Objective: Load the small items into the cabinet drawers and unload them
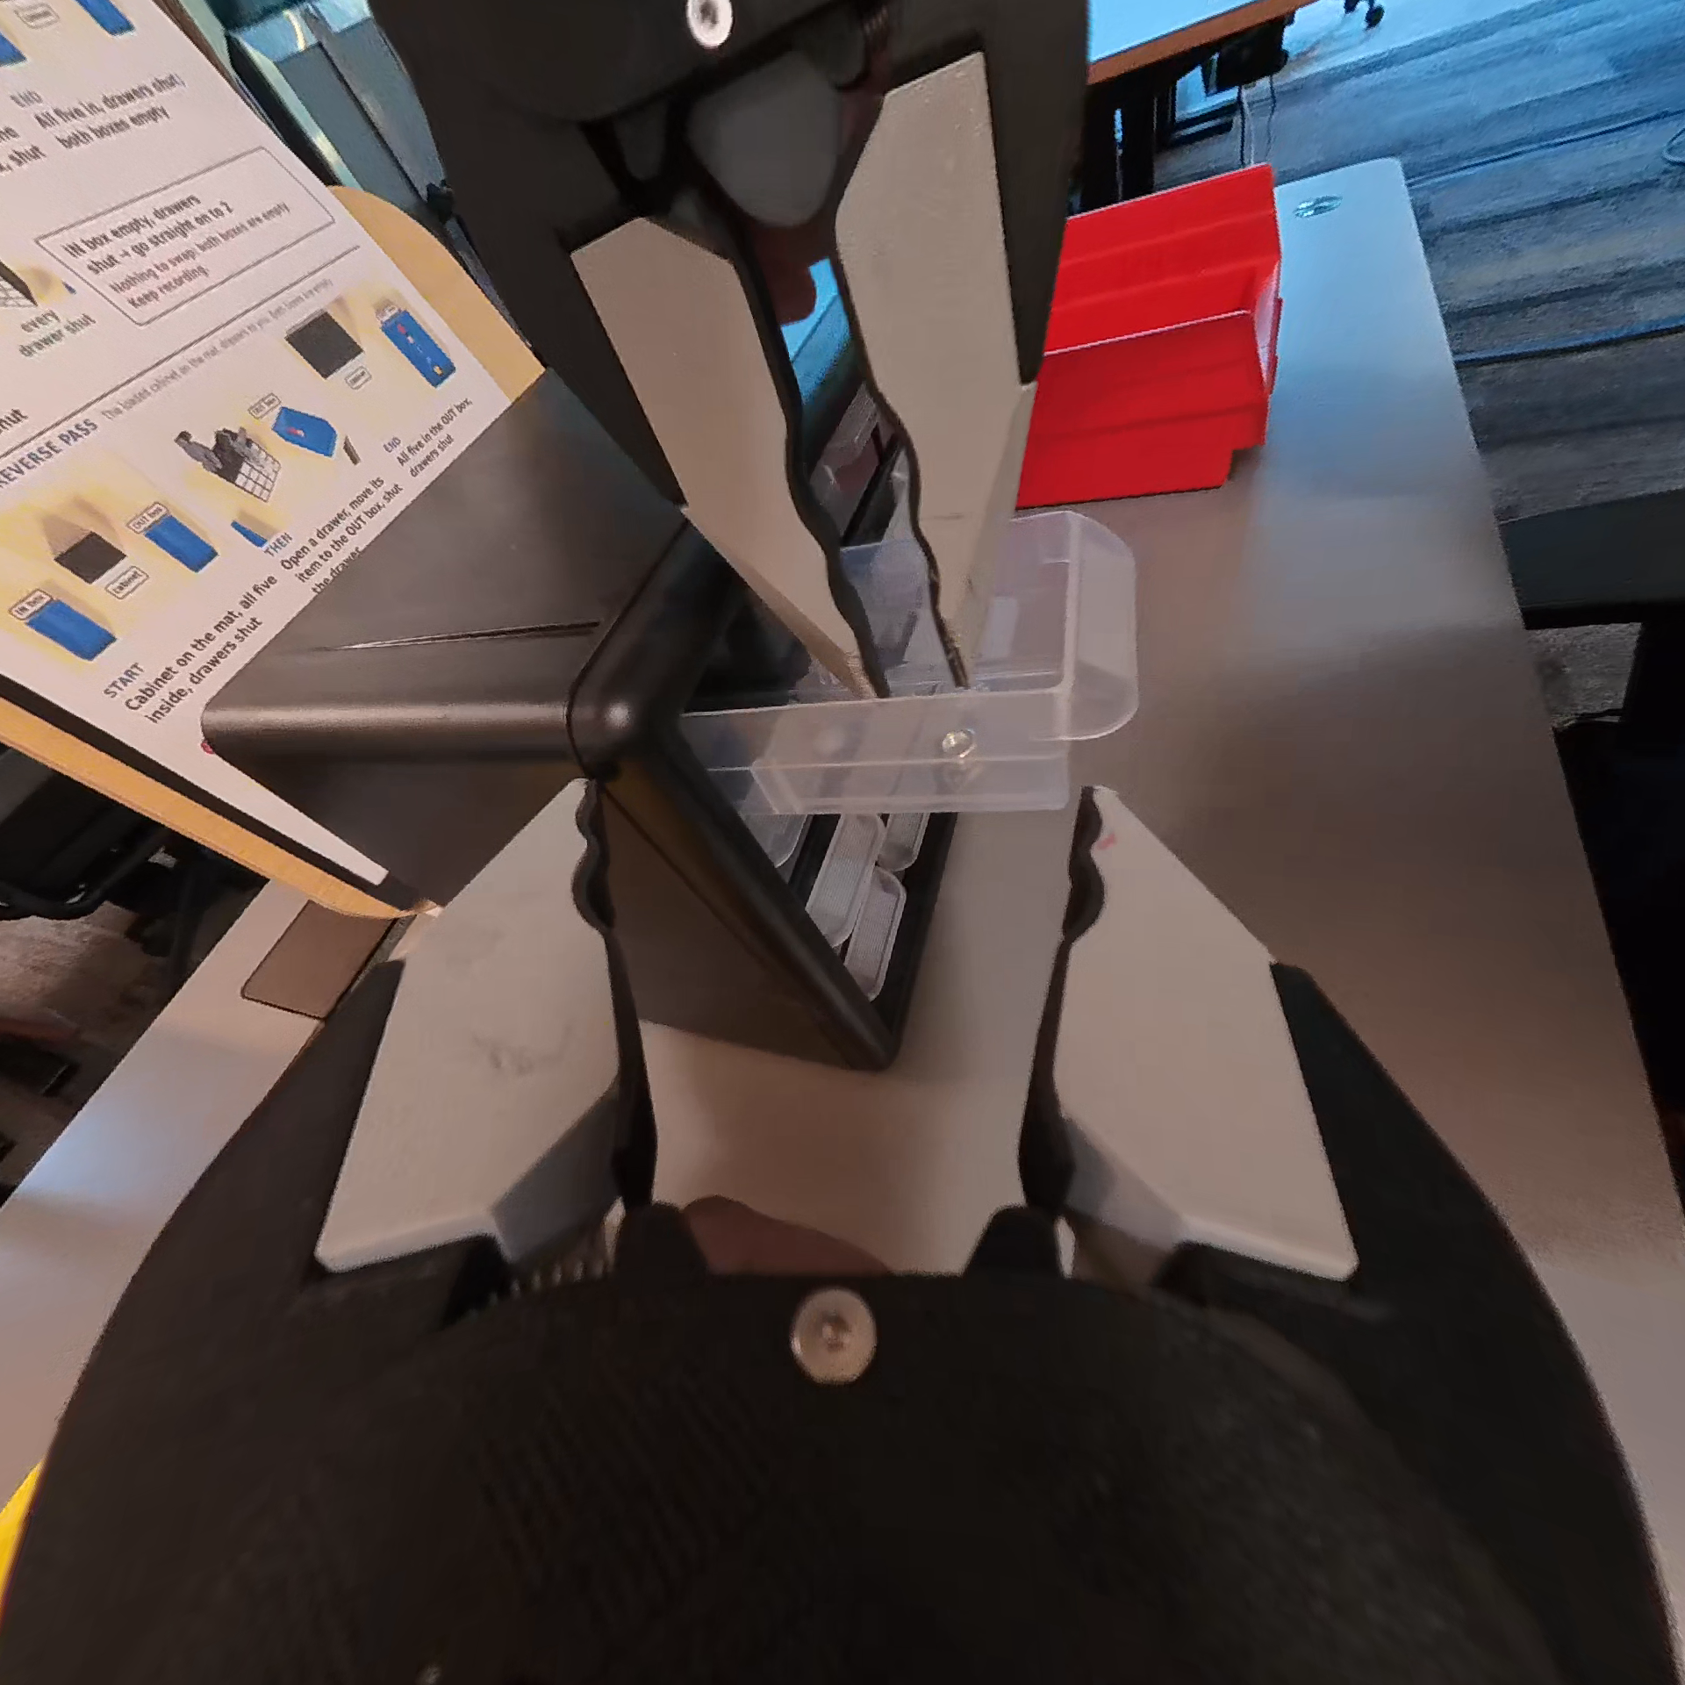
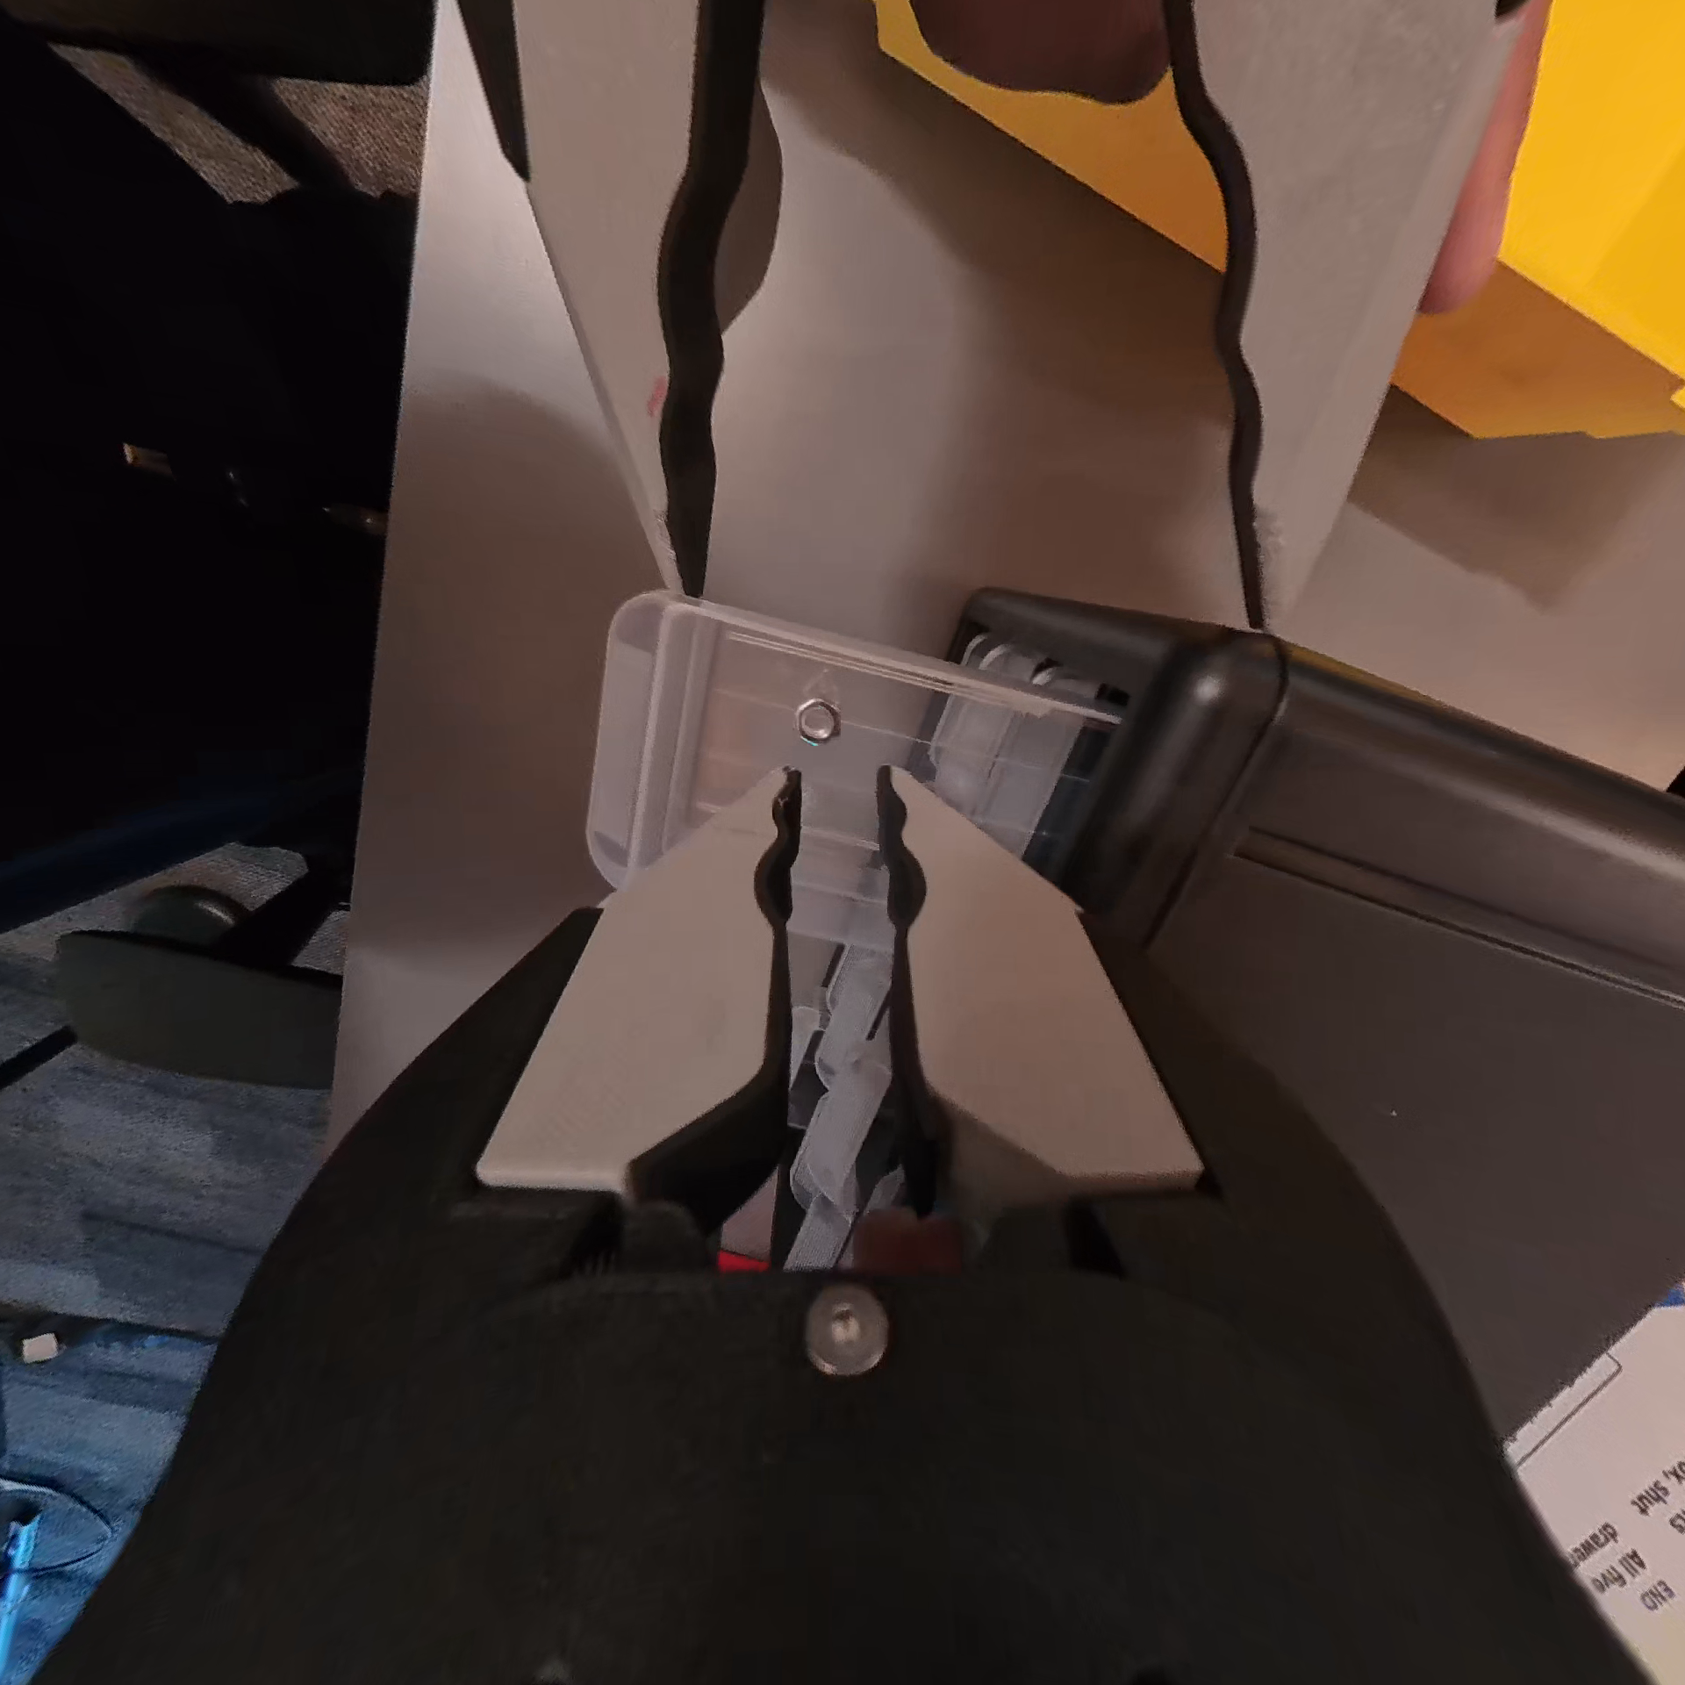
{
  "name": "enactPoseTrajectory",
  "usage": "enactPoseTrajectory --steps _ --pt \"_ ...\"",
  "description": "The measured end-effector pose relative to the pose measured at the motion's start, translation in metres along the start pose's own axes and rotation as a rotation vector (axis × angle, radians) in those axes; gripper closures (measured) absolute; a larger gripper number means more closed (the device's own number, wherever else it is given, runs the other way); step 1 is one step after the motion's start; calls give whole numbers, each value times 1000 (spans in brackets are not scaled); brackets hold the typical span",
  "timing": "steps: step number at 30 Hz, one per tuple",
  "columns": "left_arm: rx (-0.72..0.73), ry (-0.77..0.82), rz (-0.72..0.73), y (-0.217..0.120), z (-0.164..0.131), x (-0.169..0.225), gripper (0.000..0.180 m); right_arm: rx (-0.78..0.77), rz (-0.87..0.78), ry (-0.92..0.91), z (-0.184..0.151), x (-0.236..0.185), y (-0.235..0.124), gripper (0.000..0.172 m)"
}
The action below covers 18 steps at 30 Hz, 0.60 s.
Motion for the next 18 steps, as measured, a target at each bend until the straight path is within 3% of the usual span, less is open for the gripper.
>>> enactPoseTrajectory --steps 8,12,18 --pt "-14 25 39 3 2 8 74 -14 -20 -41 7 -8 9 152" --pt "-30 30 37 3 3 9 74 -12 -43 -43 8 -6 12 164" --pt "-26 29 29 0 4 10 78 3 -22 -32 7 -5 12 164"
Point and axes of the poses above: each gripper's, where its closed fingertips meet, y out along the fingers, z out of its top, x = y × z across the jaws, the point moved 8 cm from there along -y, back along the fingers, and after that the axes turned 14 degrees about y, right-handed, at the moved point
